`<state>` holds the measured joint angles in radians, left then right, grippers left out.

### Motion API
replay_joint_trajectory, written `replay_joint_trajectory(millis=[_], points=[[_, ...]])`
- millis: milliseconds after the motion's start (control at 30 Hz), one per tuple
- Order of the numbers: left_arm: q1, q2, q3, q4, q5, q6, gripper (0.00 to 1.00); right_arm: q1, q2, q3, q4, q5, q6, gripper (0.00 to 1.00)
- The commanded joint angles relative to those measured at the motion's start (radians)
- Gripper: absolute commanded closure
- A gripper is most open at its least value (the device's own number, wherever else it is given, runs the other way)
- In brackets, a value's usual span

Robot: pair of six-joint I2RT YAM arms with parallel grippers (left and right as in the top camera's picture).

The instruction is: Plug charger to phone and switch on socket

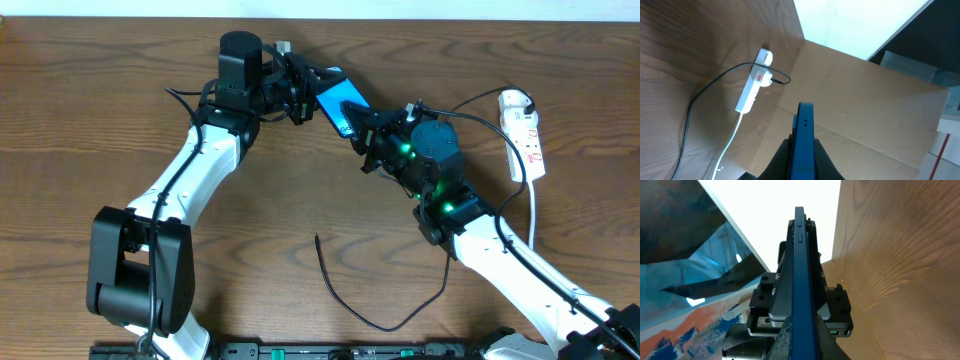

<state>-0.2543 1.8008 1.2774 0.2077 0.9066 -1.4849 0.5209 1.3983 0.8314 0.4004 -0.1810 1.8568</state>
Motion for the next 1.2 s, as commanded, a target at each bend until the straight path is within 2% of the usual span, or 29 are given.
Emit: replay_joint_trajectory(millis=[0, 100, 167, 333, 367, 400, 467, 667, 933, 1167], points=[[-0.001, -0.024, 0.003, -0.003, -0.006, 0.006, 0.93, 0.011, -0.005, 0.018, 0.011, 0.01, -0.029, 0.99], [-0.001, -0.024, 0.003, -0.003, -0.006, 0.006, 0.93, 0.011, -0.005, 0.018, 0.011, 0.011, -0.029, 0.99], [-0.001, -0.024, 0.003, -0.003, -0.006, 0.006, 0.93, 0.011, -0.005, 0.018, 0.011, 0.011, -0.029, 0.95], [0.0, -0.024, 0.003, -0.003, -0.006, 0.006, 0.93, 0.011, -0.005, 0.018, 0.011, 0.012, -0.029, 0.62], [0.0, -0.024, 0.003, -0.003, -0.006, 0.006, 0.93, 0.011, -0.005, 0.018, 0.011, 0.013, -0.029, 0.53], [0.0, -0.024, 0.003, -0.003, -0.006, 0.006, 0.92, 0.011, -0.005, 0.018, 0.011, 0.017, -0.029, 0.39], [0.0, -0.024, 0.003, -0.003, -0.006, 0.006, 0.93, 0.011, -0.005, 0.018, 0.011, 0.019, -0.028, 0.23], [0.016, -0.024, 0.003, -0.003, -0.006, 0.009, 0.92, 0.01, -0.005, 0.018, 0.007, 0.019, -0.029, 0.02], [0.104, -0.024, 0.003, -0.02, 0.023, 0.101, 0.93, 0.009, -0.005, 0.018, -0.013, 0.019, -0.064, 0.01], [0.238, -0.024, 0.003, -0.026, 0.156, 0.177, 0.93, -0.004, -0.005, 0.018, -0.03, 0.018, -0.067, 0.01]])
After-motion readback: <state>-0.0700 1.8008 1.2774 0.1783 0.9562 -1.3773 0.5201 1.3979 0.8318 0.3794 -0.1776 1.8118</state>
